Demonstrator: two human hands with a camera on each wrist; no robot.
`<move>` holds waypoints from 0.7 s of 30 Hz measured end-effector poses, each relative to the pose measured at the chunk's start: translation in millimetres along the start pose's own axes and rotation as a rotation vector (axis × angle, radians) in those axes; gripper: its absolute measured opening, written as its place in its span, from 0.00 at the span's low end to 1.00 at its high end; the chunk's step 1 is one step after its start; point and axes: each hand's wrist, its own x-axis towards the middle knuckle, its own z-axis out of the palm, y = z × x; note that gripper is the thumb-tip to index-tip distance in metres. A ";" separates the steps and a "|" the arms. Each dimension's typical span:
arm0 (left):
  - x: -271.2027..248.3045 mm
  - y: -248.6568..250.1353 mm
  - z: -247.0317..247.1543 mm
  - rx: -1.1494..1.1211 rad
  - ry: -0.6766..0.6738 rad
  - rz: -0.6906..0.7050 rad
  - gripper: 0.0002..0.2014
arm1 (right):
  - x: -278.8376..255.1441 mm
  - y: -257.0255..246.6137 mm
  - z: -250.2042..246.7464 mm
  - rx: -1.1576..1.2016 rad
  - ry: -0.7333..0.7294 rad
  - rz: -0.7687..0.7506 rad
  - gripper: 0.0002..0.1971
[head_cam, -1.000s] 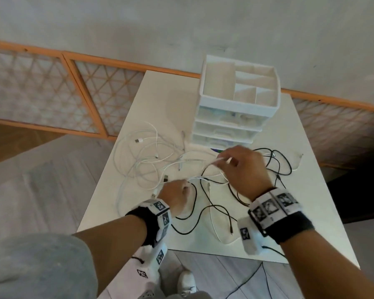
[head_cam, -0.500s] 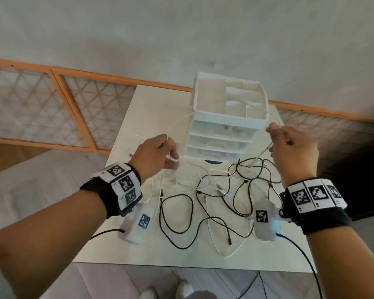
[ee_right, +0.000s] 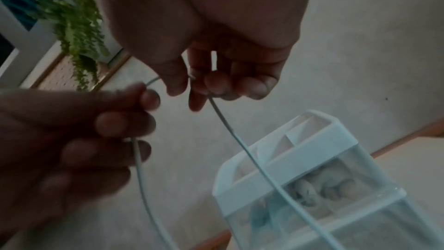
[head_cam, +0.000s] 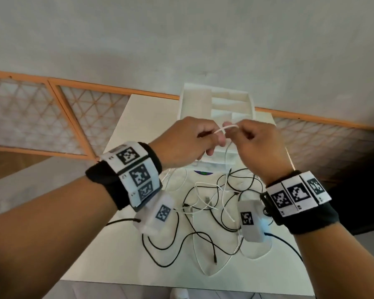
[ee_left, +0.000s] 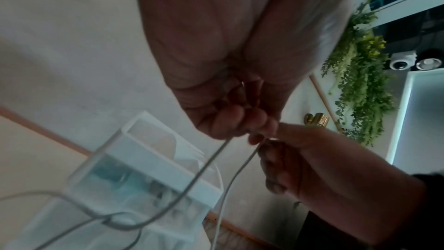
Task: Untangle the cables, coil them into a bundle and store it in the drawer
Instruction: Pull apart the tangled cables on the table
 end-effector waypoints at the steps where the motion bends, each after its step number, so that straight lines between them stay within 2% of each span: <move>1: 2.0 -6.5 3.6 0.055 0.024 -0.011 0.11 | 3.6 1.7 -2.5 0.018 0.026 0.032 0.17; 3: 0.2 -31.4 7.4 0.200 0.028 -0.086 0.13 | 11.2 12.1 -13.3 0.125 0.125 0.135 0.21; 5: -10.3 -67.0 11.1 0.288 -0.007 -0.199 0.13 | 19.3 21.8 -29.4 0.227 0.192 0.242 0.20; 9: -35.8 -121.2 22.7 0.287 0.019 -0.440 0.16 | 34.3 45.3 -51.4 0.335 0.222 0.420 0.18; 11: -40.5 -129.6 26.6 0.279 0.023 -0.491 0.17 | 41.3 55.2 -53.3 0.326 0.210 0.467 0.17; 14: -41.7 -133.6 28.1 0.284 0.027 -0.529 0.19 | 57.4 67.5 -51.4 0.368 0.151 0.519 0.12; 16: -42.1 -139.3 27.0 0.284 0.042 -0.551 0.18 | 70.9 73.5 -53.6 0.448 0.163 0.529 0.10; 19: -44.6 -142.9 25.6 0.291 0.075 -0.557 0.15 | 86.0 77.7 -65.6 0.582 0.264 0.445 0.10; 21: -44.2 -140.7 23.9 0.269 0.130 -0.521 0.14 | 88.7 83.3 -70.5 0.570 0.265 0.393 0.13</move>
